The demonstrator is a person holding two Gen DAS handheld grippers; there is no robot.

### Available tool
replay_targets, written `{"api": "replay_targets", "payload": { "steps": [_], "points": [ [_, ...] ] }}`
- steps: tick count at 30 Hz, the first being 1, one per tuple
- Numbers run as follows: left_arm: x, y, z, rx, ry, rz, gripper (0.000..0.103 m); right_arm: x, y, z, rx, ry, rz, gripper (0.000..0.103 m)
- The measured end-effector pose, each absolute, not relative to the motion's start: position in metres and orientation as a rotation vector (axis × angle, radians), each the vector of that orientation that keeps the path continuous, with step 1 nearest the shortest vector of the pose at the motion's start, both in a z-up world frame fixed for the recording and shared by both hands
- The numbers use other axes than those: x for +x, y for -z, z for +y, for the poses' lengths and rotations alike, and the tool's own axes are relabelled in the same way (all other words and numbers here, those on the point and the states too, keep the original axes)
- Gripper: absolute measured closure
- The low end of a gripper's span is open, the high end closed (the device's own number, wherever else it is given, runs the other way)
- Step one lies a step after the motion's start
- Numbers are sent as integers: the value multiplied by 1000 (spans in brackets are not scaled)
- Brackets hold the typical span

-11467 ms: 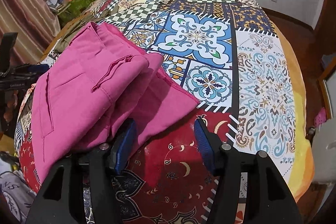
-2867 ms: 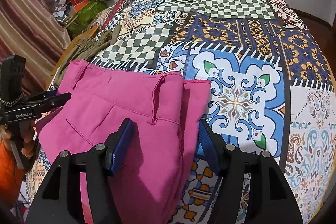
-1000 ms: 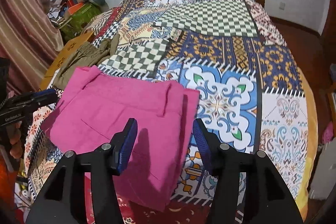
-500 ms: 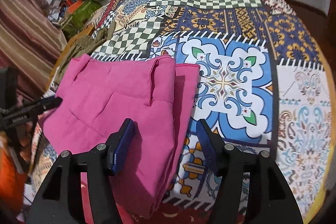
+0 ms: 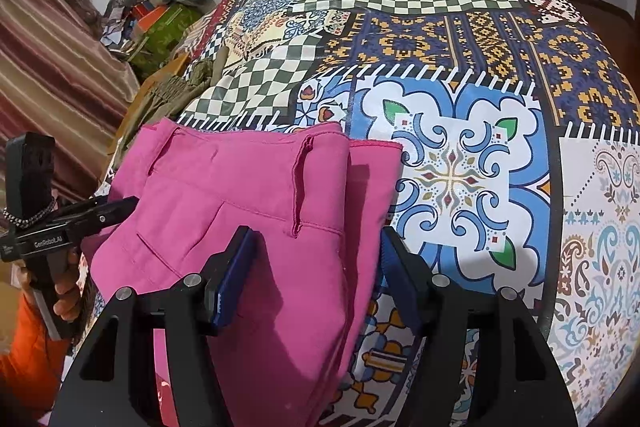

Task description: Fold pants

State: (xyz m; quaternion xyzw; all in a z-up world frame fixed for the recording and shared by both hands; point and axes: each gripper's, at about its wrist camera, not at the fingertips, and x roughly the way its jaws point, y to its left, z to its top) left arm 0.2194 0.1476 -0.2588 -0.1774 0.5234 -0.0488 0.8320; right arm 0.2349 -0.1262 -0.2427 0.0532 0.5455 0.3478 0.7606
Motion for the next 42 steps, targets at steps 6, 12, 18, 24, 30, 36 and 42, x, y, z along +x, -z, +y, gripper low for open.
{"api": "replay_targets", "payload": {
  "steps": [6, 12, 18, 24, 30, 36, 42],
  "points": [
    [212, 257, 146, -375, 140, 1111, 42, 226, 241, -130, 112, -793, 1186, 56],
    [220, 256, 142, -384, 132, 1098, 69, 227, 239, -128, 148, -766, 1165, 77],
    [220, 244, 132, -293, 109, 1072, 86, 226, 222, -123, 104, -756, 1096, 88],
    [210, 218, 124, -227, 110, 998, 88, 221, 201, -115, 60, -763, 1025, 90],
    [197, 189, 124, -183, 94, 918, 88, 213, 176, -112, 53, -771, 963, 90],
    [181, 159, 137, -183, 77, 848, 88, 205, 148, -104, 51, -789, 896, 90],
    [166, 135, 157, -177, 35, 792, 88, 198, 125, -82, 30, -825, 838, 90]
  ]
}}
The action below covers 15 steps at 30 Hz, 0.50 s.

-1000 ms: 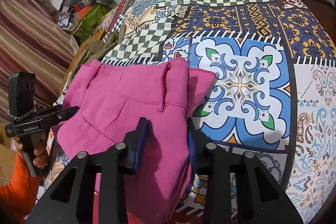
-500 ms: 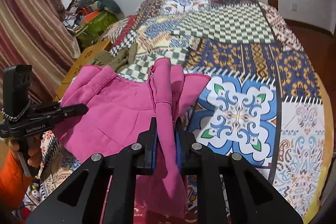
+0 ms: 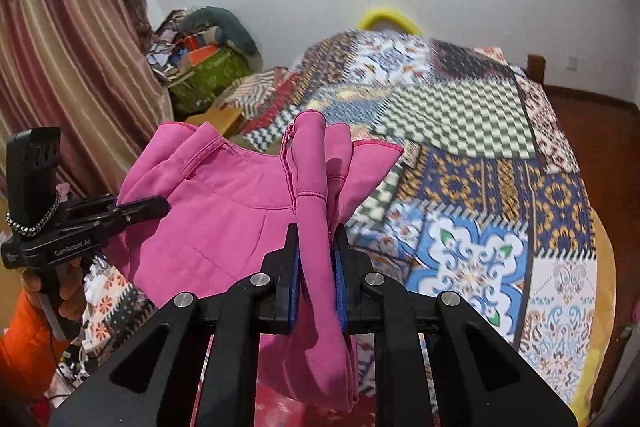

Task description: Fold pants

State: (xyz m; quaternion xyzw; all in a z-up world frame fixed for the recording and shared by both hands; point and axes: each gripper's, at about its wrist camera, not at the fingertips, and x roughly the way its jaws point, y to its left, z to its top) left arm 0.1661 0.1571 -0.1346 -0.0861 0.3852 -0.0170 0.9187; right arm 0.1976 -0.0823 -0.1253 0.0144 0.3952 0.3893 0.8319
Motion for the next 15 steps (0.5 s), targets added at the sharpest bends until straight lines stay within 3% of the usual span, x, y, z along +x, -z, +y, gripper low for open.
{"api": "replay_targets", "payload": {
  "steps": [15],
  "points": [
    [144, 102, 250, -160, -119, 726, 88, 201, 97, 13, 0, -969, 754, 90]
  ]
}}
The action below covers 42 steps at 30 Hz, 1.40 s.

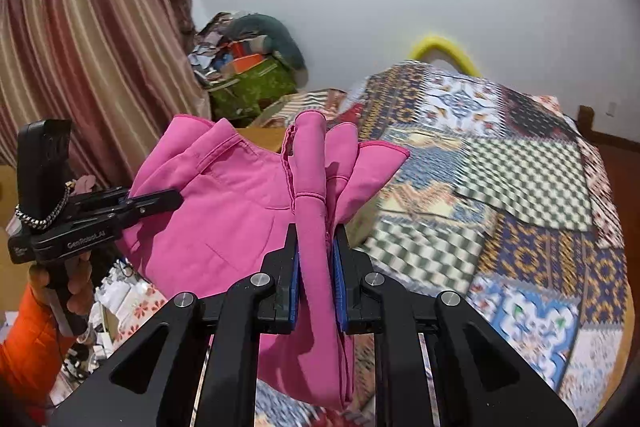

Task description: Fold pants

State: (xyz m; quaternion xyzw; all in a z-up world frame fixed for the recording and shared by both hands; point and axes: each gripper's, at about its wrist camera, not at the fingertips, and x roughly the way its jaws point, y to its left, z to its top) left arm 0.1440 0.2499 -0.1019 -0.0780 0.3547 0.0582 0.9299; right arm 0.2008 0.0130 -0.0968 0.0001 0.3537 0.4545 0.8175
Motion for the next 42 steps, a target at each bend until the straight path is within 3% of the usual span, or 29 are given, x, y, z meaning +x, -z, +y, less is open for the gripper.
{"api": "replay_targets", "payload": {
  "steps": [15, 32, 37, 42],
  "points": [
    [181, 144, 331, -172, -185, 782, 88, 233, 123, 104, -50, -1024, 789, 90],
    [254, 249, 372, -189, -149, 913, 88, 291, 204, 148, -90, -955, 934, 90],
    [255, 263, 378, -195, -146, 923, 82, 302, 229, 149, -96, -914, 1000, 90],
    [250, 265, 385, -225, -196, 932, 56, 304, 239, 147, -124, -886, 1055, 78]
  ]
}}
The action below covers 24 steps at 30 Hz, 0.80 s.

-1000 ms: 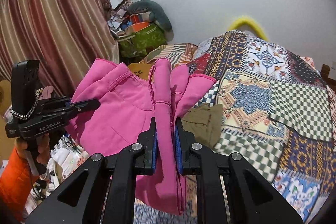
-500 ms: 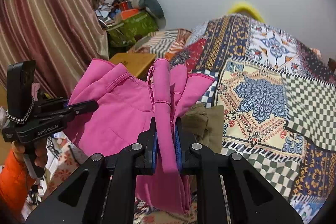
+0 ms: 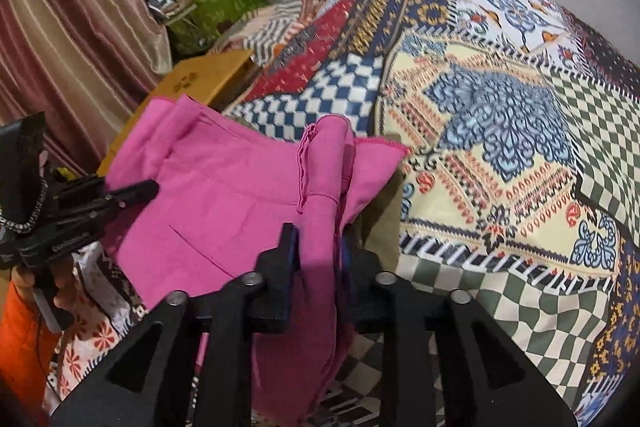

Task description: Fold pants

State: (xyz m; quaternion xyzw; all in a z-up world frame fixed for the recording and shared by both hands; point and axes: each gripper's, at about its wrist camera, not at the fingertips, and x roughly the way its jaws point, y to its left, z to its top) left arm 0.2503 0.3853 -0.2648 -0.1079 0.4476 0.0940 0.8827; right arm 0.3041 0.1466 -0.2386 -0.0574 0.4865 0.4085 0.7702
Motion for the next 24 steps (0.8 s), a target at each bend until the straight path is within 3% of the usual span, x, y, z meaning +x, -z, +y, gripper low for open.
{"api": "replay_targets", "payload": {
  "steps": [4, 14, 24],
  "points": [
    [243, 261, 395, -295, -218, 939, 53, 302, 234, 140, -130, -842, 1084, 62],
    [208, 215, 386, -249, -301, 929, 53, 286, 191, 118, -114, -834, 1032, 61],
    [144, 121, 334, -153, -286, 783, 53, 225, 97, 94, -102, -889, 821, 61]
  ]
}}
